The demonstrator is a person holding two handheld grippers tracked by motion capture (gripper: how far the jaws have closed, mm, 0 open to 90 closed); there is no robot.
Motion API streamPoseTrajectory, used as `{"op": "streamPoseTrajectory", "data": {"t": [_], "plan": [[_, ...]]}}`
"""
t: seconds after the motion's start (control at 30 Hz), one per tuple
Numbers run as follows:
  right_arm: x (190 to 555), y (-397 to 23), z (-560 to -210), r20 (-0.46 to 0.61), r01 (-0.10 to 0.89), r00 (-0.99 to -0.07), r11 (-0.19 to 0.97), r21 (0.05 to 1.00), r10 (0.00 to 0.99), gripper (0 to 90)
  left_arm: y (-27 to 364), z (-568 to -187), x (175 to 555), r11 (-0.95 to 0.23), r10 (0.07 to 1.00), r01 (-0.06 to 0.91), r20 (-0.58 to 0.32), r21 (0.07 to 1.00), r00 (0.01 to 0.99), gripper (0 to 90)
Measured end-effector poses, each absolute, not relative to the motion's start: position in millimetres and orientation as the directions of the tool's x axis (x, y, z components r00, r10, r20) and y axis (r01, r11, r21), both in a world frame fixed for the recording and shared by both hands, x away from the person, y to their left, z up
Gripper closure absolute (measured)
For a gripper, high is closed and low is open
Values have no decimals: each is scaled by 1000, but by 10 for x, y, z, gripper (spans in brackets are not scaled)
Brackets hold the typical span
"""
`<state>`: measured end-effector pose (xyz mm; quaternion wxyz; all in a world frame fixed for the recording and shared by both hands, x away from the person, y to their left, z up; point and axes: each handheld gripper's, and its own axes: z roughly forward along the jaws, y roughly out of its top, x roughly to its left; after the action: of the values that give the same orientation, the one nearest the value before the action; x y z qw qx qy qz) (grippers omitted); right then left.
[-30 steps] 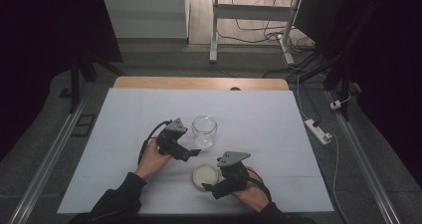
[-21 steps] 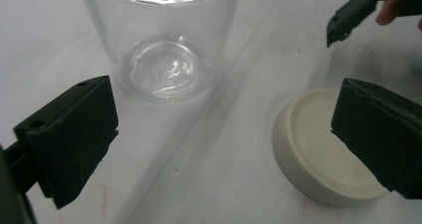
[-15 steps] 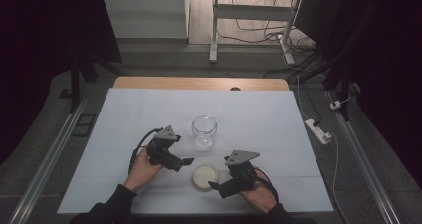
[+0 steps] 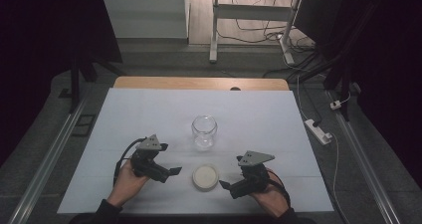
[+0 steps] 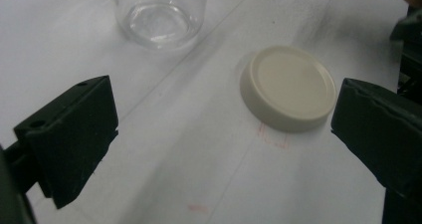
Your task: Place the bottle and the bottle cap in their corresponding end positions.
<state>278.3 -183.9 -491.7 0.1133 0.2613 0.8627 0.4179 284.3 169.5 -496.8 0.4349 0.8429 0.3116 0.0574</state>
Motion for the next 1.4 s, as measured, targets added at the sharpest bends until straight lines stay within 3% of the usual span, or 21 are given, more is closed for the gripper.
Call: {"op": "streamPoseTrajectory", "data": {"t": [0.9, 1.4], "plan": [[2561, -2647, -4904, 24, 461, -682, 404, 790, 731, 0, 2581, -5107, 2043, -281, 752, 585, -204, 761, 627, 0], [2442, -2939, -4946, 36, 519, -609, 363, 773, 792, 0, 2767, -5197, 1863, -284, 810, 629, -170, 724, 561, 0]]}}
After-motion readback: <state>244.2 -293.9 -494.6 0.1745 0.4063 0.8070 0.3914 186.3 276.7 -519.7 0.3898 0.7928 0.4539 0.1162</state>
